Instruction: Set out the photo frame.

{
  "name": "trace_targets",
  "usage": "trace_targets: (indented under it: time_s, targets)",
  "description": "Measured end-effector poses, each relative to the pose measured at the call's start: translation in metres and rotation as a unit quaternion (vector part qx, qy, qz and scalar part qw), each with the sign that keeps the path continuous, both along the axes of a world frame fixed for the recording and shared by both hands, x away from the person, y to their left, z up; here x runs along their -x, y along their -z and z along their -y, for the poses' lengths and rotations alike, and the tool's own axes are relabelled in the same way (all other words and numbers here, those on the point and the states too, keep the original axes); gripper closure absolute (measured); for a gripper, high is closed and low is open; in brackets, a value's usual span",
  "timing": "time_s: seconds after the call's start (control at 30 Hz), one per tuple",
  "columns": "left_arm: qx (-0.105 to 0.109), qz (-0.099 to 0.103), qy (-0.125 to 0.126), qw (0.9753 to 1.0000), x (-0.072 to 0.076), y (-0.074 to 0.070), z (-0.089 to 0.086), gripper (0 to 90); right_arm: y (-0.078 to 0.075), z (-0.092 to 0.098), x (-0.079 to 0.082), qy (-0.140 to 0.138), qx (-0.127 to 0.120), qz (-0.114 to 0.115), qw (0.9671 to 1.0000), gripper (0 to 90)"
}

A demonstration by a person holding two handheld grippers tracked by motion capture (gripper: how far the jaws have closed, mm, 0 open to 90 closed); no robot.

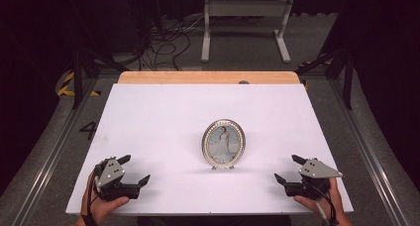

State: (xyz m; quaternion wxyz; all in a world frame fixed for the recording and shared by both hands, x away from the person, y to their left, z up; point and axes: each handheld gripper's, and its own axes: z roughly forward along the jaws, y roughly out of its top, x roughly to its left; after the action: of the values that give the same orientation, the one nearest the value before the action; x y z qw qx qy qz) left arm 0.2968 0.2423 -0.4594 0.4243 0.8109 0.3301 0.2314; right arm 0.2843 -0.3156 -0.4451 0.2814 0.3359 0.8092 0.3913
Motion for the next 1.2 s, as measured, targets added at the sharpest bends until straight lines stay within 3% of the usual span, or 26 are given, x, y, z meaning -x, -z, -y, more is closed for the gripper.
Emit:
trace_targets:
  time_s: [0.13,0.47,1.2]
  targets:
    - [0.003,-0.003,-0.004,1.0000,-0.0001,0.0002,-0.0005,8.8,-0.0027,0.0002,0.0005,-0.002,0.003,0.016,0.9999,16.0]
    - [-0.004,-0.005,0.000,1.0000,0.0010,0.0012,0.0010,9.2,-0.0051,0.0036,-0.0015,0.004,-0.002,0.022,0.9997,16.0]
    - [-0.017,-0.003,-0.003,0.9999,0.0006,0.0010,-0.0030,10.0,-0.0025,-0.0036,-0.0052,0.005,0.008,0.021,0.9997,16.3]
